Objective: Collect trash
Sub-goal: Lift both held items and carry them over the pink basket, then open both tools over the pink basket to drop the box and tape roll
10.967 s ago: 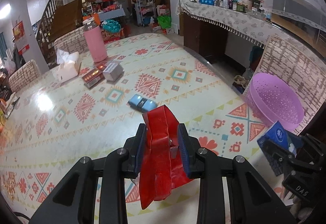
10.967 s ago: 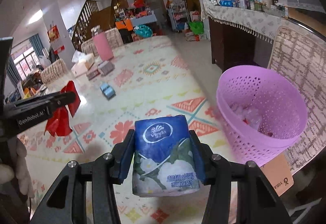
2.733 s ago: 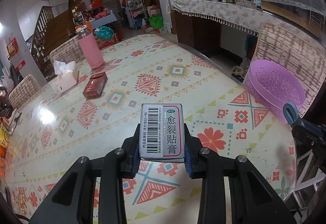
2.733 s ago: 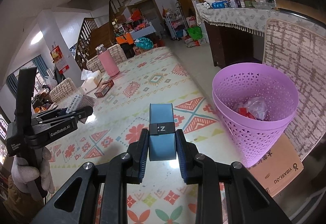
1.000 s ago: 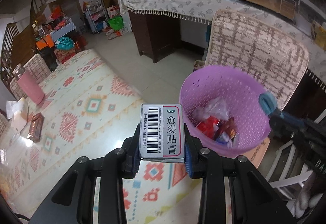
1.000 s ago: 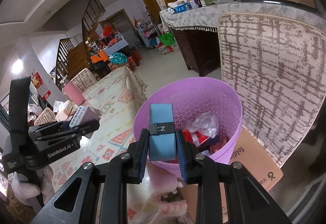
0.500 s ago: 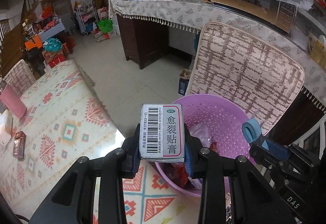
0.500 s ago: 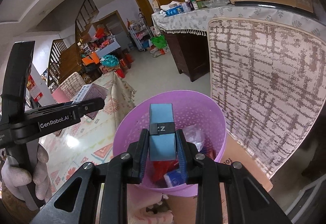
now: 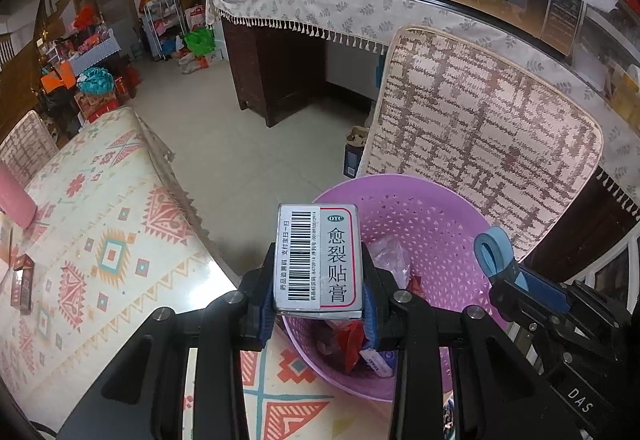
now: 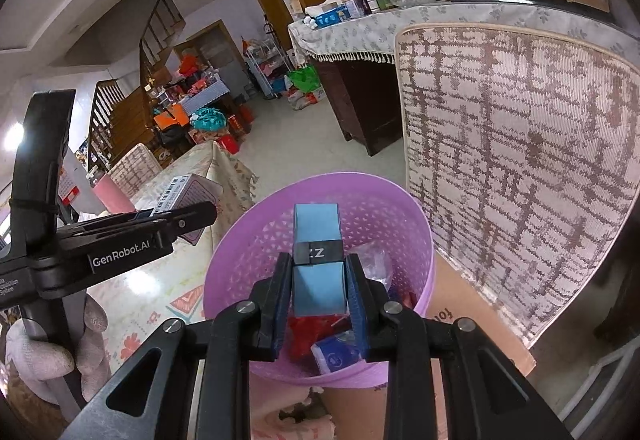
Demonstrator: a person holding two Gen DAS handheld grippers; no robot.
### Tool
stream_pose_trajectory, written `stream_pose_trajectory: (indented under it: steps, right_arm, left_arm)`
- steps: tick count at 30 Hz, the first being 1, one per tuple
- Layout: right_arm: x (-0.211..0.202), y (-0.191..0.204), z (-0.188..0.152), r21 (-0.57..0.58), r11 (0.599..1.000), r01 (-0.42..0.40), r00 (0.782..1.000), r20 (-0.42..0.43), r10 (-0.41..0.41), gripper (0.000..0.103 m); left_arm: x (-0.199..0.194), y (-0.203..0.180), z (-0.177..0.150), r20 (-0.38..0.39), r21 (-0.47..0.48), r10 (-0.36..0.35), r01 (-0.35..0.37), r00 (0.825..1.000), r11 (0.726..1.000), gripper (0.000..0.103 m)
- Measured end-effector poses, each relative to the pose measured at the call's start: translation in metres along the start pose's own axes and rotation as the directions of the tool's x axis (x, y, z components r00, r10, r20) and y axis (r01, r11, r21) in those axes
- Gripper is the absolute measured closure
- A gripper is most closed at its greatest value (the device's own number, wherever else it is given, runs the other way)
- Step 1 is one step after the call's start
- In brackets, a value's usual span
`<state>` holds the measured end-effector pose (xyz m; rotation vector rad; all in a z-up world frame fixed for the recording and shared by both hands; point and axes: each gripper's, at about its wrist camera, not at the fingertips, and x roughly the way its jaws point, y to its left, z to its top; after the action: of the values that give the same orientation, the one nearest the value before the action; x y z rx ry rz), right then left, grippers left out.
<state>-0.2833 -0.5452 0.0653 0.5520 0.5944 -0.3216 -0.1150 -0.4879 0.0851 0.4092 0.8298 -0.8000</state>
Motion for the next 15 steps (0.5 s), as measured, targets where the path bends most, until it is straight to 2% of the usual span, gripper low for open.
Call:
stream_pose_trajectory:
  steps: [15]
  right_arm:
    - [0.008, -0.001, 0.001, -0.003, 1.0, 0.004, 1.0, -0.013, -0.004, 0.074]
  left_arm:
    - [0.021, 0.001, -0.001, -0.034, -0.018, -0.02, 0.02, 0.999, 1.0, 0.07]
